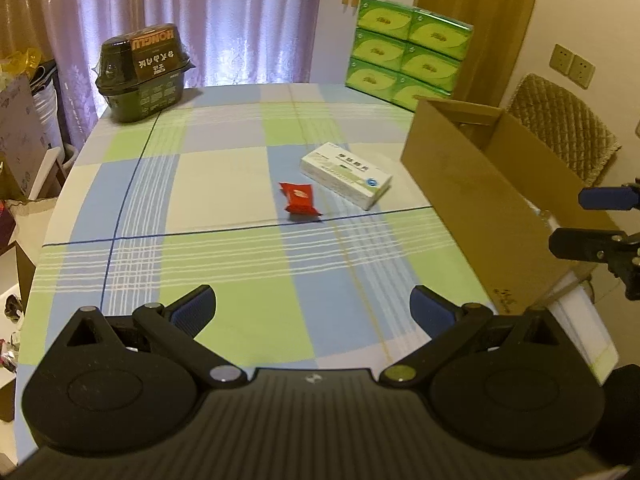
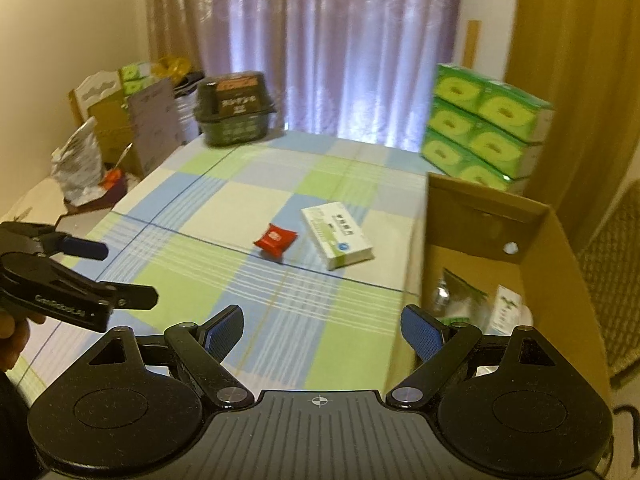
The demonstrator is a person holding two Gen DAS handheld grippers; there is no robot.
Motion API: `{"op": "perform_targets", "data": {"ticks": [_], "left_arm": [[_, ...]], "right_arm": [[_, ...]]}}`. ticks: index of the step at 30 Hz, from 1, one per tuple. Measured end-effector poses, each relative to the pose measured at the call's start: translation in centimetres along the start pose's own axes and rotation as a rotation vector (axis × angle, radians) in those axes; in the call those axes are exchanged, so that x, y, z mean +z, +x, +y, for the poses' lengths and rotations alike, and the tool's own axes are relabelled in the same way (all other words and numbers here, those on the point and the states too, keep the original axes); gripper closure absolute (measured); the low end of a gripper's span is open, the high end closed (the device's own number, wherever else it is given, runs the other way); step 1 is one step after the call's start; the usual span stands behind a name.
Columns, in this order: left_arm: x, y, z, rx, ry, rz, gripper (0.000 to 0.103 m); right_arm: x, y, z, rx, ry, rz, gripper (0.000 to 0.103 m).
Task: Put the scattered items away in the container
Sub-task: 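Move both open tools back over the medicine box and red candy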
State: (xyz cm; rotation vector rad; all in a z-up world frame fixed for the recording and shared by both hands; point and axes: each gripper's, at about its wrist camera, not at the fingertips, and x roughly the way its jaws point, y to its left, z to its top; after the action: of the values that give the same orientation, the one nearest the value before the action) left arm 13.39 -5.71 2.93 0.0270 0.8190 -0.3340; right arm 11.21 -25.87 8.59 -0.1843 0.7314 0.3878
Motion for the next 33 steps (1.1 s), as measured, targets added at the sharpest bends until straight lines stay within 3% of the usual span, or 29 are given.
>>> {"op": "perform_targets", "data": {"ticks": [15, 22, 29, 33], "left_arm": [[2.2, 8.6, 2.6, -0.001, 0.053, -0.011, 0.002], [3.7, 12.1, 3.2, -0.027, 0.073, -0.02, 0.002], [5.2, 14.4, 3.5, -0.009, 0.149, -0.021, 0.002], [6.3, 15.4, 4.2, -0.036, 0.116, -0.033, 0.002]], "right_arm": [[3.3, 10.0, 0.6, 0.059, -0.227, 0.067, 0.012], [5.0, 14.4, -0.5, 0.048, -0.269, 0.124, 0.012], [6.8, 18.1, -0.7, 0.038, -0.306, 0.172, 0.012], [7.4, 20.2, -0.8, 0.039, -0.324, 0.208, 0.012]]}}
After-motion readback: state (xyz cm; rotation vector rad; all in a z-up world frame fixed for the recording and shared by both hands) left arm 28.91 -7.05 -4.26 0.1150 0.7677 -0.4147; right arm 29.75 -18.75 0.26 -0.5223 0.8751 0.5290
